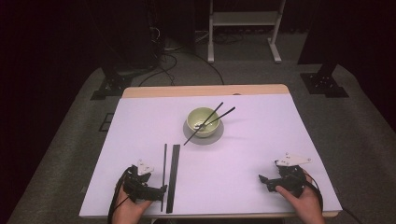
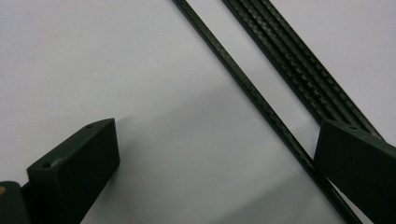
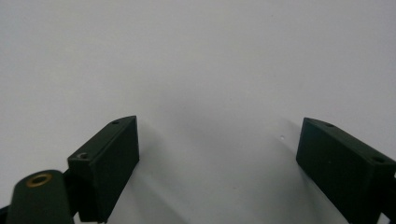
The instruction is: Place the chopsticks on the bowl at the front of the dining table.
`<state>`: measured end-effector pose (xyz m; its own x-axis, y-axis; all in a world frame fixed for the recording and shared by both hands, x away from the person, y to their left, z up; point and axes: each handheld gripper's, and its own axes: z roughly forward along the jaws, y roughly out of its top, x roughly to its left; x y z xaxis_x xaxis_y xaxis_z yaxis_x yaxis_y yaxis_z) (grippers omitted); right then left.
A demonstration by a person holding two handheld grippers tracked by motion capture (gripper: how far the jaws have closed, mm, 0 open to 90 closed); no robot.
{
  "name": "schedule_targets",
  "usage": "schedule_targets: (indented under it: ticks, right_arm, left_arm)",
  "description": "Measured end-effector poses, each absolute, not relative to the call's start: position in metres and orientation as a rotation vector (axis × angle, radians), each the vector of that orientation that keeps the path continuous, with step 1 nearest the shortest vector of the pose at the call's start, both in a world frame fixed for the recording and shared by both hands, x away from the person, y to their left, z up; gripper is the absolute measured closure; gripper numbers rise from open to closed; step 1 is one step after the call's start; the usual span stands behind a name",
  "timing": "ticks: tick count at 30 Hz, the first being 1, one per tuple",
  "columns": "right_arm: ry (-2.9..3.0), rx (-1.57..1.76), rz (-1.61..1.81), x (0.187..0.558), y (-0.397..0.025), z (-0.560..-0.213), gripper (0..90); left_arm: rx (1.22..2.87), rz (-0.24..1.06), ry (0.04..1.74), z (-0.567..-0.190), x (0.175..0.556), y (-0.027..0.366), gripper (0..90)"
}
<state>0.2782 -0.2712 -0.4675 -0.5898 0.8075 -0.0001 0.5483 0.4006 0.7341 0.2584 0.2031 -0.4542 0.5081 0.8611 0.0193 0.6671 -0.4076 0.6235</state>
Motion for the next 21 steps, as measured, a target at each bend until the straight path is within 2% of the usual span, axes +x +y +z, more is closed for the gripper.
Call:
schedule_targets:
  ticks: [21]
  right_arm:
    - [2.307, 1.171, 1.008, 0.278, -0.271, -0.467, 11.6]
  left_arm:
    - [2.215, 0.453, 1.257, -0.453, 0.260, 0.217, 0.0]
